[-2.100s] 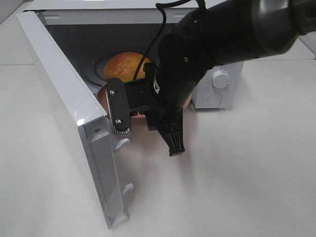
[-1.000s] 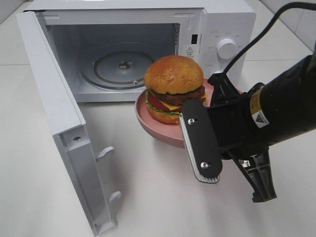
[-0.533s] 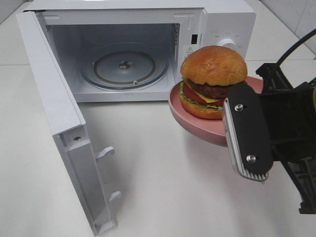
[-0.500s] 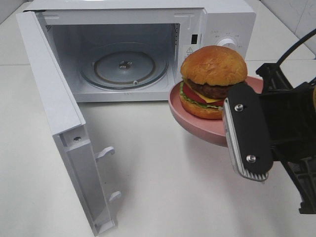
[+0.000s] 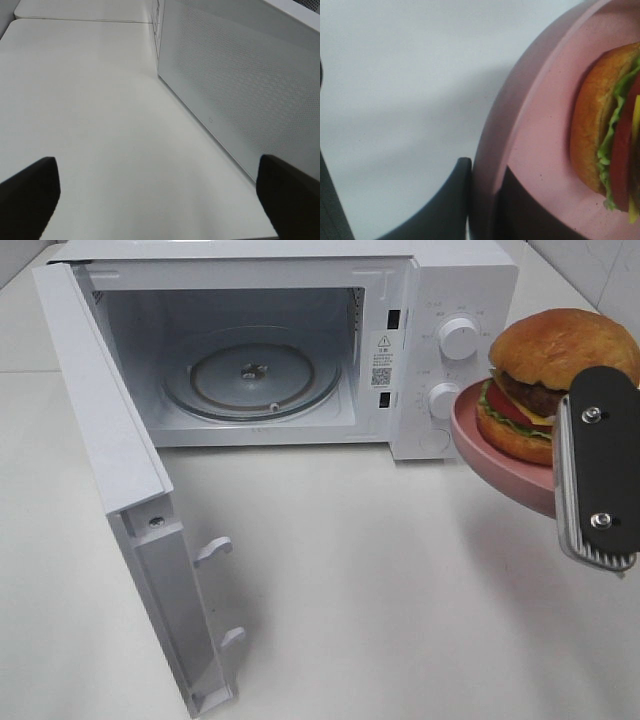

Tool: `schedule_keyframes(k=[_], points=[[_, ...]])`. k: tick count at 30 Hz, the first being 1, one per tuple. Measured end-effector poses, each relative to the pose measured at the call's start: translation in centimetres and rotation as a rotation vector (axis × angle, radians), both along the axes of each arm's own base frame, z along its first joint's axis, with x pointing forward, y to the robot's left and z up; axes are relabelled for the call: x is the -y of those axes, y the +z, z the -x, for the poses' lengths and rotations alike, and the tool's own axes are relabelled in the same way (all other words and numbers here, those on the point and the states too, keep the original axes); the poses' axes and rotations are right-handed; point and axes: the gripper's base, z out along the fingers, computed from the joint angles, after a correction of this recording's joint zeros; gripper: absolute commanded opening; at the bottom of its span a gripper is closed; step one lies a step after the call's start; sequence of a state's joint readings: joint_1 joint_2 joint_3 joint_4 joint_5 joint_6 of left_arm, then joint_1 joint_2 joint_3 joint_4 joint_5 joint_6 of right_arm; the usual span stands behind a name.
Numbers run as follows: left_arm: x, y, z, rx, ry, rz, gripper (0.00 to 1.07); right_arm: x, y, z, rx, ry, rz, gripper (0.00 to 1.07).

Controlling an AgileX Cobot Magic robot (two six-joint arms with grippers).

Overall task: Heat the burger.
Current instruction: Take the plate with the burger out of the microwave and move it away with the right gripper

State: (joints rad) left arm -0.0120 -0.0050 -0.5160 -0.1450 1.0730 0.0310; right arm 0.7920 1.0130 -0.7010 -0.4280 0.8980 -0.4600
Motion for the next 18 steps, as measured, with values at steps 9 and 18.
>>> schedule_keyframes(k=[9, 18], points=[[0.0, 0.0, 0.0, 0.000, 0.000, 0.000, 1.00, 1.1, 0.1, 0.0, 0.018, -0.235, -0.002, 0.00], [0.0, 0.0, 0.0, 0.000, 0.000, 0.000, 1.00, 1.6, 0.2, 0.1, 0.034, -0.386, -0.029, 0.00]])
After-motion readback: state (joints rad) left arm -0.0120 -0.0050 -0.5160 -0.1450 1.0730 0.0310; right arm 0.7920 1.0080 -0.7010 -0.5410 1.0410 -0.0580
